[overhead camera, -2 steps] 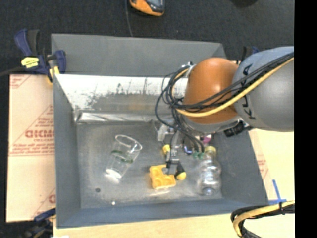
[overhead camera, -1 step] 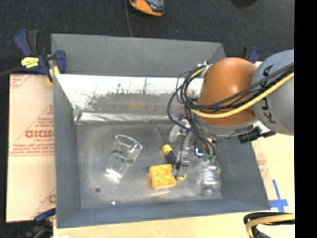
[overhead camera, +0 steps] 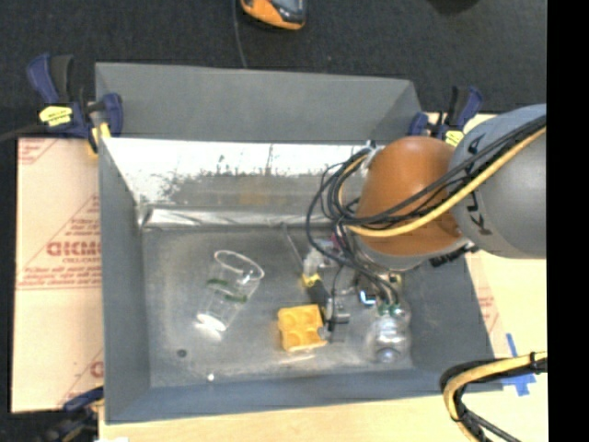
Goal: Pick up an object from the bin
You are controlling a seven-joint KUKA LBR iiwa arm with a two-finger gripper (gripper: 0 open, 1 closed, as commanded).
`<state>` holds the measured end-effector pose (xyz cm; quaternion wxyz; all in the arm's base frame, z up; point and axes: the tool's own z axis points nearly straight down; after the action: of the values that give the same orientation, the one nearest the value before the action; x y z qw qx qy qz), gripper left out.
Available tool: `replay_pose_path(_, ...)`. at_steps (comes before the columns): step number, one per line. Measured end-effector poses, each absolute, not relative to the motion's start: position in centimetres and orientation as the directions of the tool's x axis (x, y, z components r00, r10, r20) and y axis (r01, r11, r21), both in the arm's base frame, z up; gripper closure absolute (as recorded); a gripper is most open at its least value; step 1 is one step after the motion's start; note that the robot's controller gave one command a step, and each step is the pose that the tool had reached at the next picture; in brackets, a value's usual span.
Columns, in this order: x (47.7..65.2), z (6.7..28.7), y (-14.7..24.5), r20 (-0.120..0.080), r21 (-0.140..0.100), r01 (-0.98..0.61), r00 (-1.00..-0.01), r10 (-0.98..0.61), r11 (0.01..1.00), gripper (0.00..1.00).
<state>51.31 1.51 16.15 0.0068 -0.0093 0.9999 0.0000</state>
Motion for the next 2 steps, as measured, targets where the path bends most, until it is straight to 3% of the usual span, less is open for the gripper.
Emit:
replay_pose_path(1,50.5,11.8,1.8,-0.011,0.000,-0.165,-0.986,-0.165,0.986,0.00)
replay_pose_path(2,49.5,9.8,2.3,-0.010,-0.001,-0.159,-0.987,-0.159,0.987,0.00)
